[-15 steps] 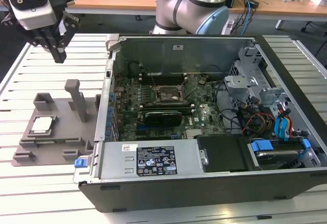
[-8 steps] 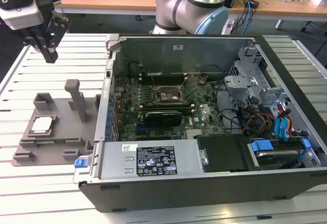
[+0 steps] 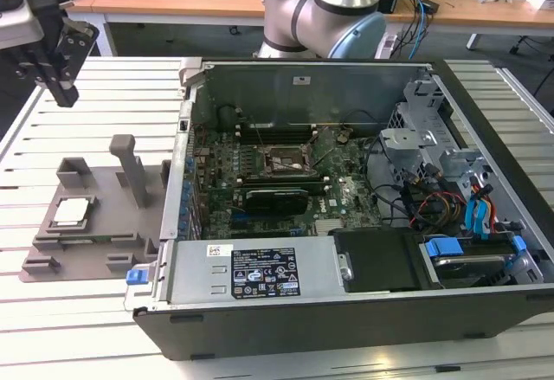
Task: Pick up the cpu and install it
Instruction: 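Reach for the cpu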
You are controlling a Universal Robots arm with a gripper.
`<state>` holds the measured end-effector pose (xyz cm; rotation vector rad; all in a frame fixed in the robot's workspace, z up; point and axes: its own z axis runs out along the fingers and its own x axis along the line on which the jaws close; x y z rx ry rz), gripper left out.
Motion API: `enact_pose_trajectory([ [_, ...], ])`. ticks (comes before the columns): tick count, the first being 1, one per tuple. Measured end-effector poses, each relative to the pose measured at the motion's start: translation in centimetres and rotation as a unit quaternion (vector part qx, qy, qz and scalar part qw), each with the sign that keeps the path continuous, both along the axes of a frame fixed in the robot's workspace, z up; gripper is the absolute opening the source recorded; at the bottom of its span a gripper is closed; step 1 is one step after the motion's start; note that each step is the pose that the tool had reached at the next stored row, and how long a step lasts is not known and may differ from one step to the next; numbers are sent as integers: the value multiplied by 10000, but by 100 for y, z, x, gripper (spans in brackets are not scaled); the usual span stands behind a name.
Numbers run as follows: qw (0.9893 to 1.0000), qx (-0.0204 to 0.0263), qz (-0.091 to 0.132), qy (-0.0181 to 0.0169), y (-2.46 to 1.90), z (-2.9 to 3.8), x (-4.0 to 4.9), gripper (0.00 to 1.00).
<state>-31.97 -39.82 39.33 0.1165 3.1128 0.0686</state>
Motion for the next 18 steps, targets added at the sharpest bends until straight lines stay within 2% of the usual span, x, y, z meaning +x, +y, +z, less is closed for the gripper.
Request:
enact_pose_trajectory([
  [5,10000,0,0,0,1,0,-146,11],
  [13,10000,0,0,0,2,0,-314,11],
  [18,10000,0,0,0,2,0,-455,11],
])
